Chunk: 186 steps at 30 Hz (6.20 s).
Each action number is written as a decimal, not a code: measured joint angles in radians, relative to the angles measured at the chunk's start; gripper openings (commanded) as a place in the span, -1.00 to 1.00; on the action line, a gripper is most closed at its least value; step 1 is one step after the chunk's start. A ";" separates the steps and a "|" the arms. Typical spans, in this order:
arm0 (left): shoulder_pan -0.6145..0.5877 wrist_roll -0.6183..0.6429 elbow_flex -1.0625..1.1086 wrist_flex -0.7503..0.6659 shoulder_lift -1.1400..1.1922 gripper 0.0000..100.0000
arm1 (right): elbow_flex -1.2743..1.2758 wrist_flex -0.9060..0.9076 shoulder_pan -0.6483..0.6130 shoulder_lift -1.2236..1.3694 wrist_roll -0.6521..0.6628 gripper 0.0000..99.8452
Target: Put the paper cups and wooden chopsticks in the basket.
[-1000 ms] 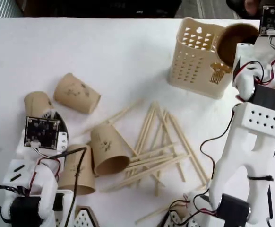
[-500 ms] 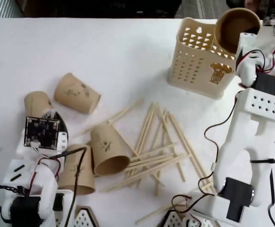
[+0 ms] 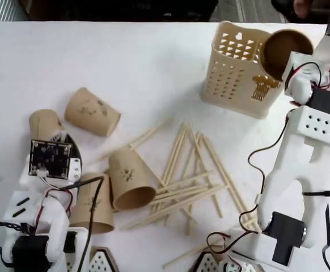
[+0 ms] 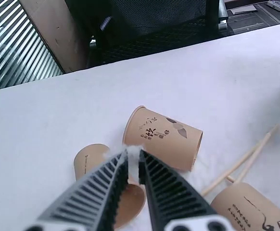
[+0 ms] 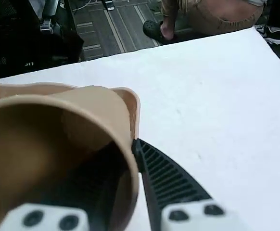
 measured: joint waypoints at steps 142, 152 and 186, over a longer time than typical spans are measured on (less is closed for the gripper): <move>-0.215 -0.279 -0.261 0.427 0.000 -0.63 | 1.033 0.267 -1.310 -0.758 0.284 -0.60; -0.215 -0.279 -0.261 0.462 0.000 -0.63 | 1.208 -0.077 -1.204 -0.758 0.282 -0.95; -0.330 -0.611 -0.651 0.425 0.961 -0.33 | 1.074 0.080 -0.799 -0.778 0.178 -0.96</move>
